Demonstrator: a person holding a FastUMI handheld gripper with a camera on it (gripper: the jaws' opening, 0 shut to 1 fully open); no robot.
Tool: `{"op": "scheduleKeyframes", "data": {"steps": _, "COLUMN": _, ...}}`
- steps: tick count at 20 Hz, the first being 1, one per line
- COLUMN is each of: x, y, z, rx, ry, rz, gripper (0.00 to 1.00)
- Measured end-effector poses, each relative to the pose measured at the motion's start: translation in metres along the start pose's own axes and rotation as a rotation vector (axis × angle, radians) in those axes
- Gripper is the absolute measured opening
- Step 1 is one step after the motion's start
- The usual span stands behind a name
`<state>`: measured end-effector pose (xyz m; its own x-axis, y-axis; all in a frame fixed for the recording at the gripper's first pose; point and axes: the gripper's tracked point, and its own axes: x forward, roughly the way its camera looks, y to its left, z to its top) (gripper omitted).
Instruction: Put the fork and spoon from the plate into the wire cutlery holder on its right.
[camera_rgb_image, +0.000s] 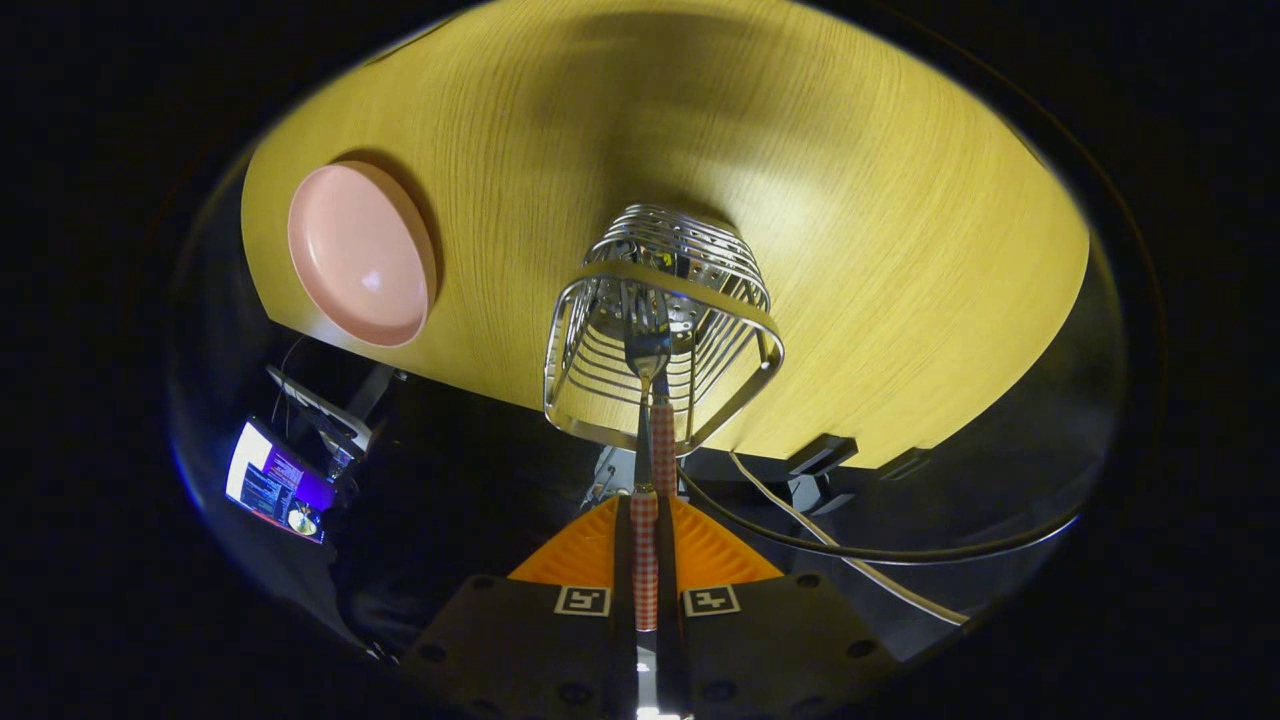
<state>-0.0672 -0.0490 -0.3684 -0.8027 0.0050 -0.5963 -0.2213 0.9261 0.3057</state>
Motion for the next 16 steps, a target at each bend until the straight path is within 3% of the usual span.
{"op": "scheduleKeyframes", "data": {"steps": 12, "x": -0.005, "y": -0.001, "z": 0.009, "rx": -0.011, "ry": -0.135, "rz": 0.027, "gripper": 0.19}}
{"op": "scheduleKeyframes", "data": {"steps": 16, "x": -0.013, "y": -0.002, "z": 0.003, "rx": -0.031, "ry": -0.255, "rz": 0.044, "gripper": 0.50}}
